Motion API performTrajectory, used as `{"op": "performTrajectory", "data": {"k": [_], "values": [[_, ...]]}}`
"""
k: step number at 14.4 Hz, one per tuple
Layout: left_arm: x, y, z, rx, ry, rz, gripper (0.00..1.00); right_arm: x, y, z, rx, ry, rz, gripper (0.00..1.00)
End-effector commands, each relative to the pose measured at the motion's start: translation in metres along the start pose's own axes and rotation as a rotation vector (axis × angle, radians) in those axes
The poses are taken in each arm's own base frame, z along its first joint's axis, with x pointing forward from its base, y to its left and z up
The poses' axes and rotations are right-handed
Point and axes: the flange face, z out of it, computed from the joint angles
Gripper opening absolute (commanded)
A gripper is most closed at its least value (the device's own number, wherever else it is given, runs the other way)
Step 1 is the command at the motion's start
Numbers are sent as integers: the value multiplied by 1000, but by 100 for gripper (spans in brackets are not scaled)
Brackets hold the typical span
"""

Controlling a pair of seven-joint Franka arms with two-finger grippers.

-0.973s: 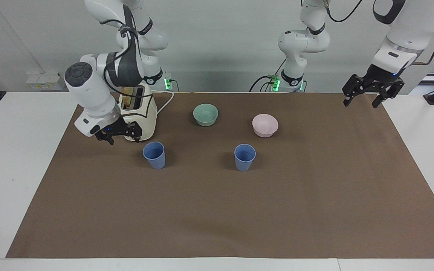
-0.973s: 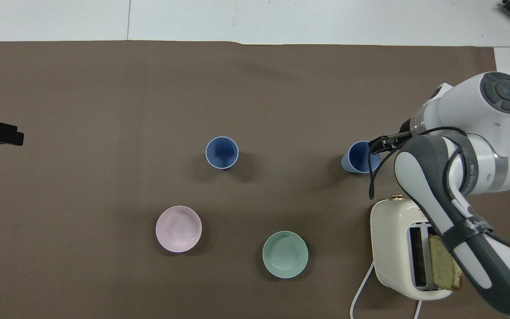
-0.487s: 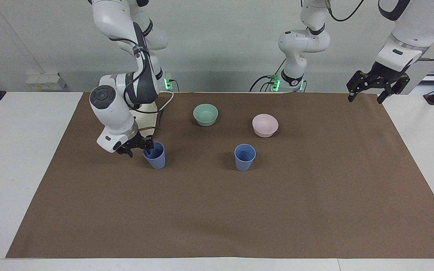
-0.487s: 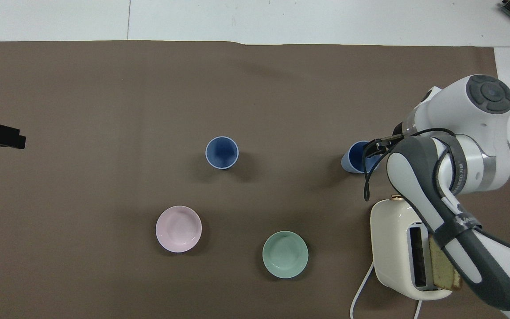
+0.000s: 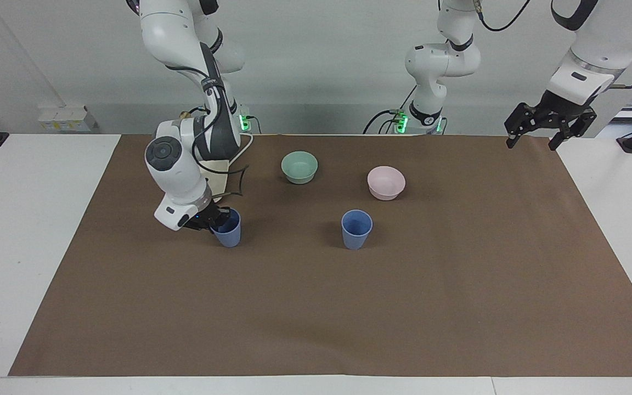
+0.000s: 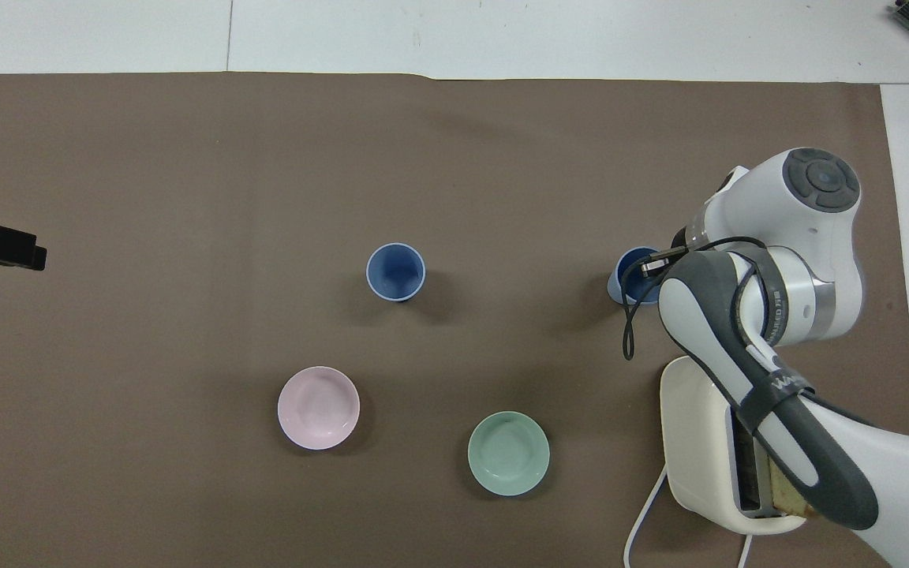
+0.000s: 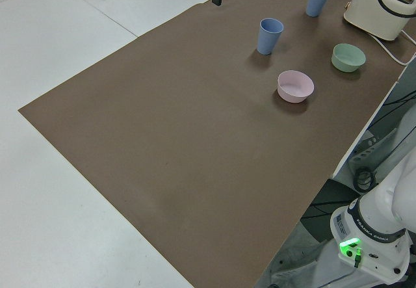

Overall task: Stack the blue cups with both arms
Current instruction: 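Lift the blue cup and carry it over the center cup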

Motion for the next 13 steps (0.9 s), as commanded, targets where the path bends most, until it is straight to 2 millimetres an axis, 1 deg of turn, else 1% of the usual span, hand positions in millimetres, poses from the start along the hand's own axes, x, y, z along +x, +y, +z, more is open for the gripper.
{"op": "performTrajectory", "data": {"k": [1, 2, 4, 5, 6, 8, 10, 11, 12, 13], "values": [[-2, -2, -3, 15, -10, 7, 100, 10, -19, -49, 59, -5, 84, 0], [-2, -2, -3, 15, -10, 7, 100, 12, -31, -68, 79, 3, 96, 0], [-2, -2, -3, 15, -10, 5, 100, 20, -53, -107, 183, 26, 202, 0], [-2, -2, -3, 15, -10, 7, 100, 24, -68, -122, 212, 31, 251, 0], [-2, -2, -3, 15, -10, 7, 100, 29, -95, -126, 215, 29, 262, 0], [-2, -2, -3, 15, -10, 7, 100, 33, -166, -137, 212, 59, 280, 0], [-2, -2, -3, 15, -10, 7, 100, 34, -209, -152, 192, 103, 284, 0], [-2, -2, -3, 15, -10, 7, 100, 31, -230, -157, 187, 118, 255, 0], [-2, -2, -3, 15, -10, 7, 100, 28, -245, -161, 192, 126, 231, 0], [-2, -2, -3, 15, -10, 7, 100, 24, -257, -160, 192, 125, 215, 0]]}}
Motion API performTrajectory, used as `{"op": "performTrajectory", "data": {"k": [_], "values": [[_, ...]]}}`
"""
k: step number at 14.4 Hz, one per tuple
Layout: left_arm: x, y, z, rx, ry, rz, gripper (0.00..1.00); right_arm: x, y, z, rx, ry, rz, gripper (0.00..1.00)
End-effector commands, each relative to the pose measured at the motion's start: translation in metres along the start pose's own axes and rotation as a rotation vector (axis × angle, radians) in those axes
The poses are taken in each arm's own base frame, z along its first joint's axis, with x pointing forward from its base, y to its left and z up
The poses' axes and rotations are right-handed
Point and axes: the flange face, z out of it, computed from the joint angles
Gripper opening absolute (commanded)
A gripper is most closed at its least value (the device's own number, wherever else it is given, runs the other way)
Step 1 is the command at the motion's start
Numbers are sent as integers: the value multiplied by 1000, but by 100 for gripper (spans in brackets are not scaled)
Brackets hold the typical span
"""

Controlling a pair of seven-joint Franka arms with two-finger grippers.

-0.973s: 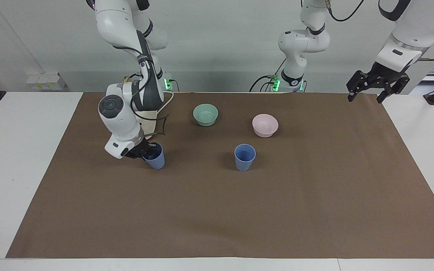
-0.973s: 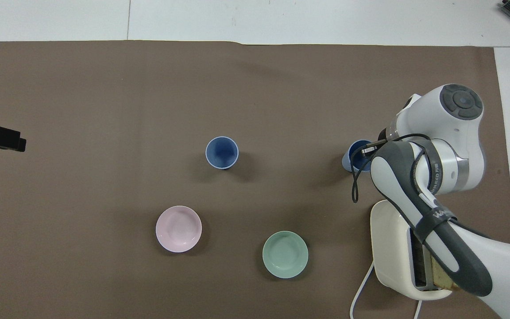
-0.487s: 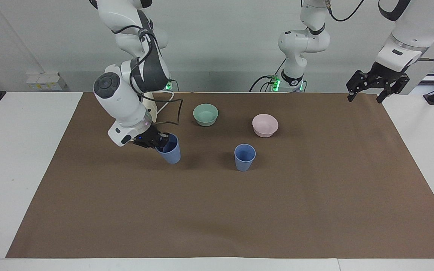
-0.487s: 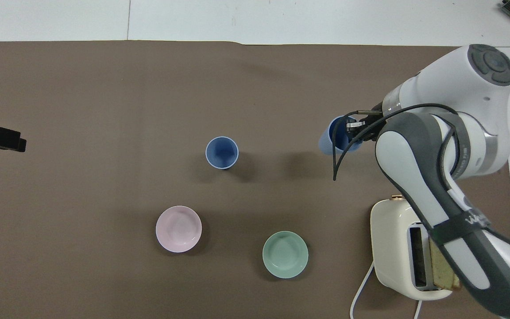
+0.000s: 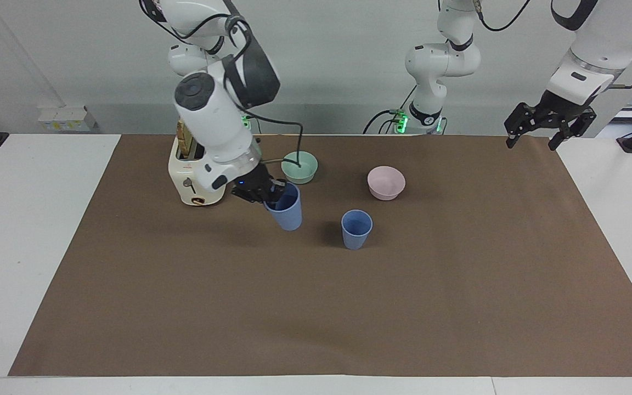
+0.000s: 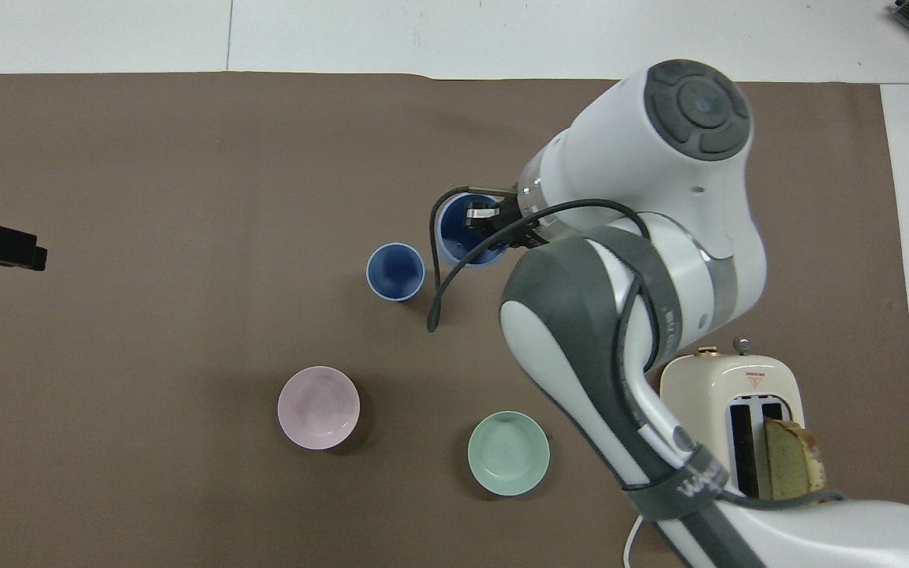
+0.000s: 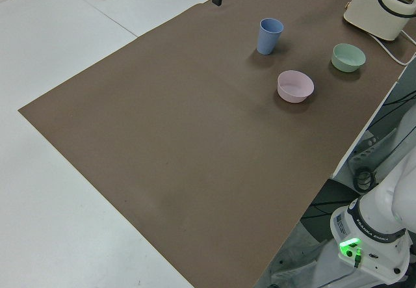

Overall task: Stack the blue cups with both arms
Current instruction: 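Lower the held cup into the center cup and open the right gripper, then raise the right gripper away from the stacked cups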

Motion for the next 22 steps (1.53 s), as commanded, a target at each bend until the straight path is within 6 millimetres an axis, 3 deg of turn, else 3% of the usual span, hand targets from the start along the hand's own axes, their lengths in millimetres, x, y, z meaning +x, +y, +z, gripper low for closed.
{"op": "performTrajectory", "data": {"k": [1, 2, 4, 6, 9, 13, 14, 15, 18, 20, 22], "values": [[-2, -2, -3, 15, -9, 7, 100, -6, -33, 6, -1, 20, -29, 0], [-2, -2, -3, 15, -9, 7, 100, -13, -48, 20, -18, 30, -44, 0], [-2, -3, -3, 15, -9, 5, 100, -14, -57, 47, -53, 40, -56, 0], [-2, -2, -3, 15, -9, 7, 100, -12, -55, 56, -59, 34, -54, 0], [-2, -2, -3, 15, -9, 7, 100, -12, -62, 86, -61, 34, -63, 0], [-2, -2, -3, 15, -9, 7, 100, -16, -68, 88, -55, 42, -66, 0], [-2, -2, -3, 15, -9, 7, 100, -16, -68, 88, -54, 41, -64, 7], [-2, -2, -3, 15, -9, 7, 100, -12, -65, 86, -56, 49, -59, 99], [-2, -2, -3, 15, -9, 7, 100, -13, -65, 85, -61, 45, -63, 100], [-2, -2, -3, 15, -9, 7, 100, -8, -53, 75, -75, 38, -45, 100], [-2, -2, -3, 15, -9, 7, 100, 5, -15, 32, -111, 28, 0, 100]]}}
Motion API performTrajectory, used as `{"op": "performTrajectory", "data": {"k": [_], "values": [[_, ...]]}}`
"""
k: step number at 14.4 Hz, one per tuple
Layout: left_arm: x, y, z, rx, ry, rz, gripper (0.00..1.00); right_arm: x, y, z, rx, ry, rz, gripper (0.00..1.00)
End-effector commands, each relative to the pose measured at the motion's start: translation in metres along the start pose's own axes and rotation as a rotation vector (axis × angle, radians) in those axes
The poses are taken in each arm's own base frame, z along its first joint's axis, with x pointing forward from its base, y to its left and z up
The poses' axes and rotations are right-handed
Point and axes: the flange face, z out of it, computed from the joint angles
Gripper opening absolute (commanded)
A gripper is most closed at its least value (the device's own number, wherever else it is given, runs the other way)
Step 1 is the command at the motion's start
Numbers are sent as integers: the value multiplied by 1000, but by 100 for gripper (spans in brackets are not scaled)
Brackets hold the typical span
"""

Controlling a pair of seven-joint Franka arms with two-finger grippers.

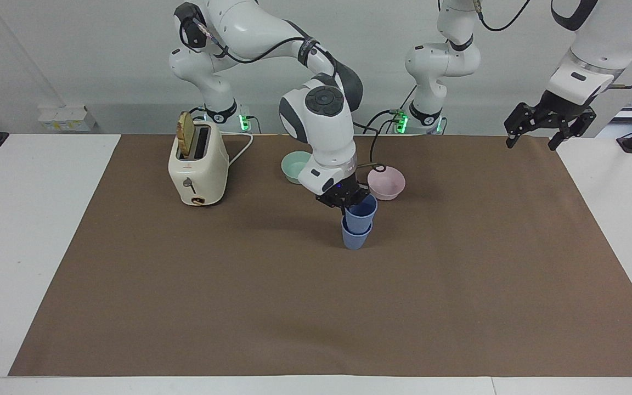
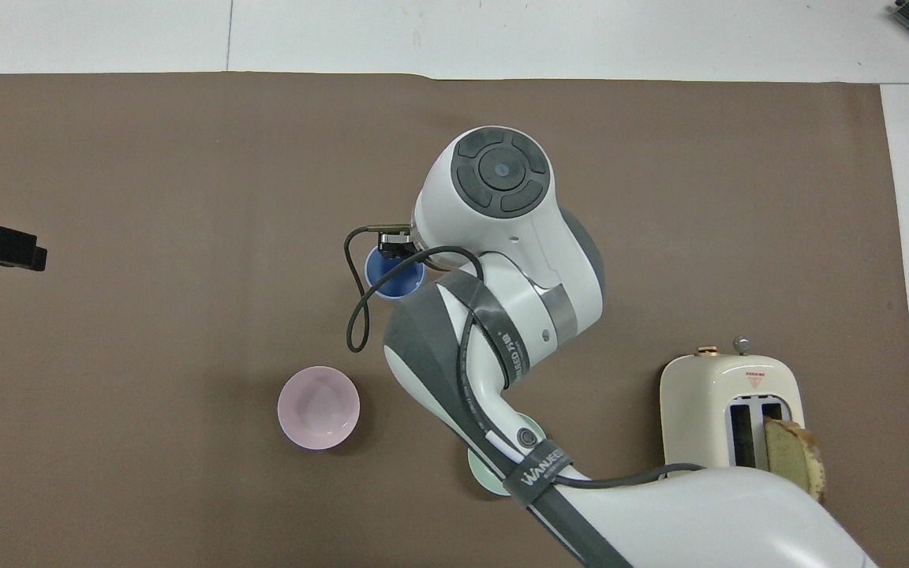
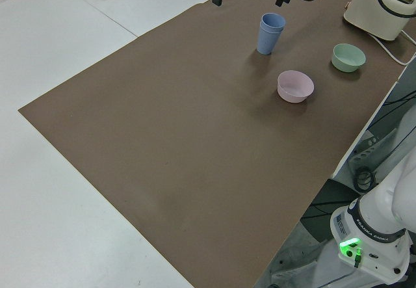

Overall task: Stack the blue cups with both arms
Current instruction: 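Raise the right gripper away from the stacked cups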

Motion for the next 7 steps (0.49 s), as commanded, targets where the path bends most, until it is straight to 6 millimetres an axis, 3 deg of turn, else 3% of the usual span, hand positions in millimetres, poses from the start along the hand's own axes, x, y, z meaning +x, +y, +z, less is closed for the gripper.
{"op": "performTrajectory", "data": {"k": [1, 4, 7], "values": [[-1, -2, -3, 15, -8, 7, 100, 16, 60, -64, -34, 5, 77, 100], [-1, -2, -3, 15, -8, 7, 100, 26, 130, -129, -48, 24, 93, 100], [-1, -2, -3, 15, -8, 7, 100, 30, 224, -190, -63, 28, 15, 100]]}}
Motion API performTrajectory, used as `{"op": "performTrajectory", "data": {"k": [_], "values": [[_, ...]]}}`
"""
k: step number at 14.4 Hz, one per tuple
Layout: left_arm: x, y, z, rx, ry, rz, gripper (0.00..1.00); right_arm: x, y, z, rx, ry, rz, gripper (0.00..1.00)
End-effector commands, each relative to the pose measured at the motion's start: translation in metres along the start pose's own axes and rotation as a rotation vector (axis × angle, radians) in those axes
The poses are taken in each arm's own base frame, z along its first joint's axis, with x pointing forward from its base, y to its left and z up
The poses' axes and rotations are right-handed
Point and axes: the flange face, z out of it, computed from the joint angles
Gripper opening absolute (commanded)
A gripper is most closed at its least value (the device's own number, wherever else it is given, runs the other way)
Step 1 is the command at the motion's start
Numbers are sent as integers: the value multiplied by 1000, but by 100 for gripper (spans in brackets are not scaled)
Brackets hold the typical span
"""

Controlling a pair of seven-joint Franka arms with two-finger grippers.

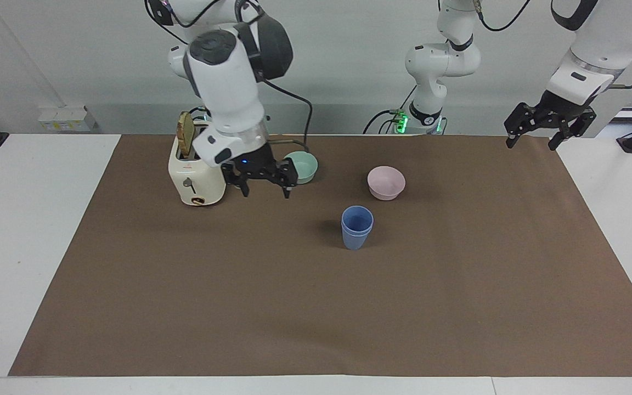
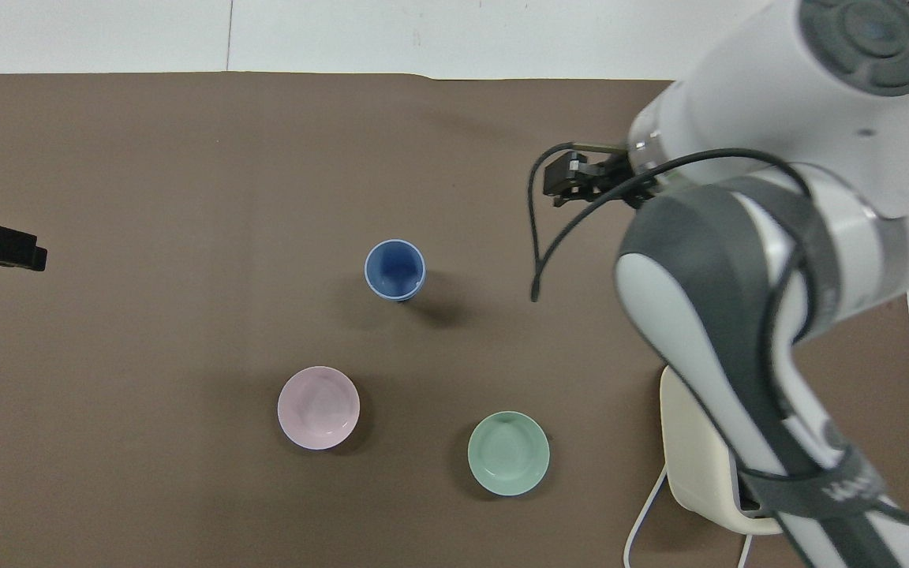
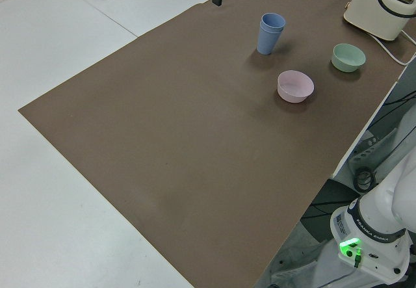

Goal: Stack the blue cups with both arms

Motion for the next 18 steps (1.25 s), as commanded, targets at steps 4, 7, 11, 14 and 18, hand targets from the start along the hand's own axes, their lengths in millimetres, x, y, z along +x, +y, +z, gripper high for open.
{"op": "performTrajectory", "data": {"k": [4, 7, 11, 14, 18], "values": [[-1, 0, -4, 15, -2, 10, 100, -18, 123, -79, -110, -29, -214, 100], [-4, 3, -2, 7, -27, 10, 100, -22, 156, -86, -116, -48, -196, 100], [-6, 7, -1, 3, -41, 16, 100, -45, 162, -58, -116, -115, -191, 100], [-6, 4, -1, 3, -39, 11, 100, -43, 159, -59, -116, -104, -191, 100], [-6, 3, -1, 3, -39, 10, 100, -42, 165, -59, -116, -103, -179, 100]]}}
